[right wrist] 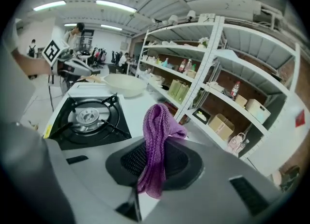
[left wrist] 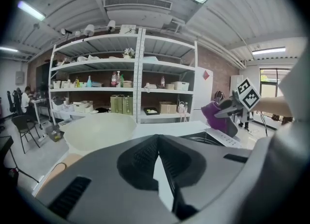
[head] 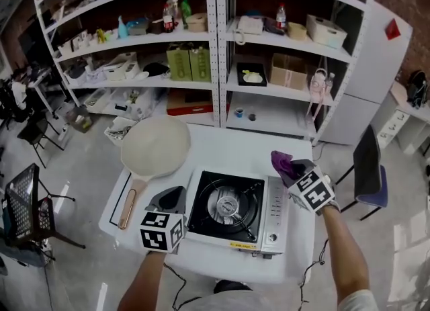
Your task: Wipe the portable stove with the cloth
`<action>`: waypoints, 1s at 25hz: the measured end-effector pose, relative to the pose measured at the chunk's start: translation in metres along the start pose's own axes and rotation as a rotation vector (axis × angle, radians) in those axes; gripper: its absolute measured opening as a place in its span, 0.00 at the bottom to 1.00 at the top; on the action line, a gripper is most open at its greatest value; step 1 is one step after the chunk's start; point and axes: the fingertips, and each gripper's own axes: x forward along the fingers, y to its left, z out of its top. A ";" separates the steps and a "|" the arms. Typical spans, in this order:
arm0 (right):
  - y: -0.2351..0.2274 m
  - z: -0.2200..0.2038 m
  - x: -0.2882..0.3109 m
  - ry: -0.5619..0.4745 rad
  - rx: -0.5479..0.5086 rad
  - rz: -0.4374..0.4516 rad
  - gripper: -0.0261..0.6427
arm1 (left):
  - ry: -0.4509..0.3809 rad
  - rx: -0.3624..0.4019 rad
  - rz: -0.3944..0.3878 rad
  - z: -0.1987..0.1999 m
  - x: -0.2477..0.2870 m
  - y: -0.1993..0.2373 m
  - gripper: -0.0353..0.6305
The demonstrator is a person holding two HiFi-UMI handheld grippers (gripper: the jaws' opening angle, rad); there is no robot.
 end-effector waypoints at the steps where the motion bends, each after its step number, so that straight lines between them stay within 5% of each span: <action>1: 0.001 -0.004 0.006 0.022 -0.038 0.012 0.13 | 0.003 0.006 -0.006 0.001 0.005 -0.001 0.06; 7: 0.023 -0.021 0.027 0.119 -0.155 0.084 0.13 | 0.015 0.019 -0.036 0.001 0.023 0.000 0.06; 25: 0.067 -0.039 0.013 0.211 -0.023 0.040 0.13 | 0.051 0.078 -0.225 -0.014 0.023 -0.023 0.06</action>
